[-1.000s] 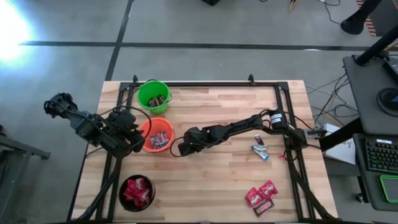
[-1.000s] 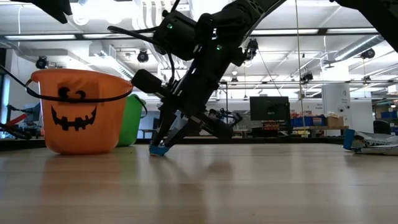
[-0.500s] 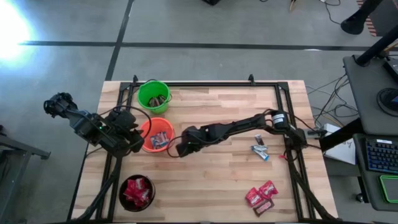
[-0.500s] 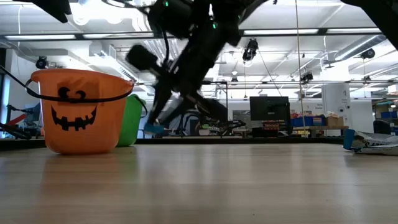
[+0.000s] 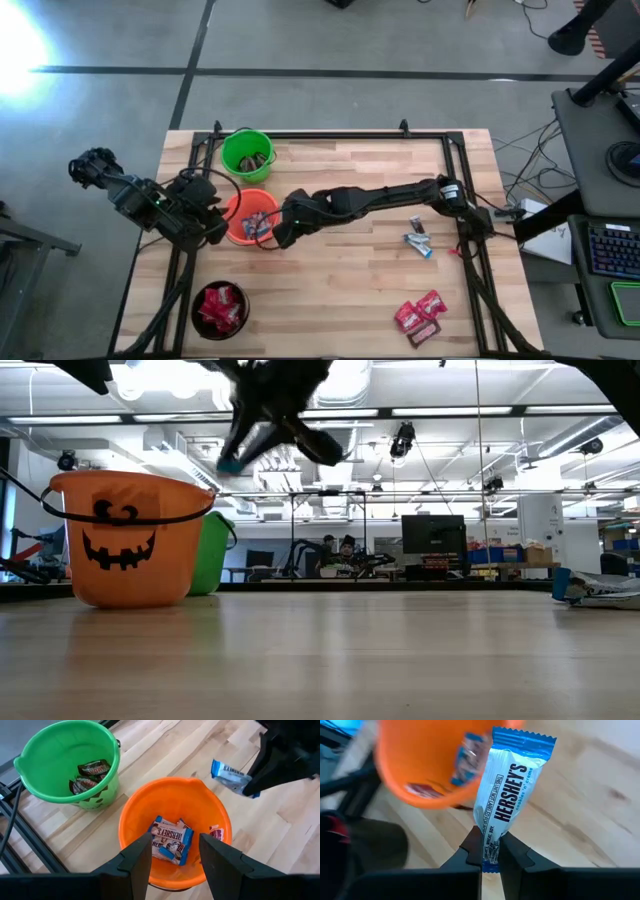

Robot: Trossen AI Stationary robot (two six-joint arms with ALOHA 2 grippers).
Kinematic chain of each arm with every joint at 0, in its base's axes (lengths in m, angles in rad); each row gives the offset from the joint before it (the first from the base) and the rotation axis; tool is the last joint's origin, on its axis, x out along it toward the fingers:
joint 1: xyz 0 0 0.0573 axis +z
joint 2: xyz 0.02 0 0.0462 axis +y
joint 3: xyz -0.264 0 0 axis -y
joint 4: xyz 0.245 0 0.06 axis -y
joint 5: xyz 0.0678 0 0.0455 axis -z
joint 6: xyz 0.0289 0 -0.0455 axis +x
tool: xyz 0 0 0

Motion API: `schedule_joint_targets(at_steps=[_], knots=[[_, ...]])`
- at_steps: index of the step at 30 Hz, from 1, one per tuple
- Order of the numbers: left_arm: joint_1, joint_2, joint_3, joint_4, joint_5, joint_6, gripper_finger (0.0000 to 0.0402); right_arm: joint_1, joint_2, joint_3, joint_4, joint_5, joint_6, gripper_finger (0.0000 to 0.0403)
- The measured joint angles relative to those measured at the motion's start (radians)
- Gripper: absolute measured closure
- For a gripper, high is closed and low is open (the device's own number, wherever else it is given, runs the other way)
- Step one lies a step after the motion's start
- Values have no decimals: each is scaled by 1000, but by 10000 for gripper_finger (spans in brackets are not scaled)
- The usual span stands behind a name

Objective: Organize candy in baskets
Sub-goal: Put the white chocolate into the orange bucket

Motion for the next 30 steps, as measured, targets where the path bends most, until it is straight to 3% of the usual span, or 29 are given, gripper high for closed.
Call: schedule_joint_targets(at_steps=[11,18,30], knots=[[0,-19,0,0,0,42,255,1,0,86,56,111,-58,383],[0,-29,0,0,1,43,255,-21,21,64,200,109,-66,383],[0,-49,0,0,8,52,255,-49,80,53,284,72,-54,383]])
